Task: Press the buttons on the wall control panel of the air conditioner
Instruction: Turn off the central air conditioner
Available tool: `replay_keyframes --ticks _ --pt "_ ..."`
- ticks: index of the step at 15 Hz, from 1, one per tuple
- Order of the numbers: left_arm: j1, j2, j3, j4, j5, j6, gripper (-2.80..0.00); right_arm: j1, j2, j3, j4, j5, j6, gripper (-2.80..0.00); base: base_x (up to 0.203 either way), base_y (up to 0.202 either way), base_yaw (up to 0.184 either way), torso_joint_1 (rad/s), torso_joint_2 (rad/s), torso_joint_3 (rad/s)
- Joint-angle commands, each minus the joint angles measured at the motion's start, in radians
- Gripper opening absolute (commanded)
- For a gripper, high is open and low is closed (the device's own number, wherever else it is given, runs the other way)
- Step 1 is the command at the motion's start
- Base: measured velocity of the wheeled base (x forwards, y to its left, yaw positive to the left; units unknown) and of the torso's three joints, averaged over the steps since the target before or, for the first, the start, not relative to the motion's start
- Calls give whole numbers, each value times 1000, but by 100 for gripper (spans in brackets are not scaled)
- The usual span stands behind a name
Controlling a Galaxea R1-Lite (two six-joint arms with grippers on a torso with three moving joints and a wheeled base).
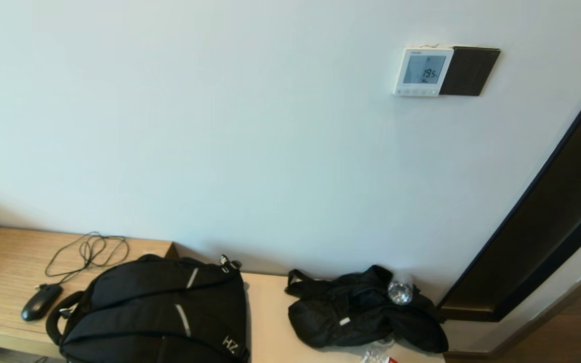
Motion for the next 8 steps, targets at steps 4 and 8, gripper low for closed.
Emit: replay_keyframes --ticks 4,8 --pt "0 0 0 1 0 -1 -280 6 415 -306 -8 -66 11 -280 0 0 0 0 0 0" --pt "0 0 0 1 0 -1 -280 41 604 -467 -8 -91 30 -280 0 0 0 0 0 0"
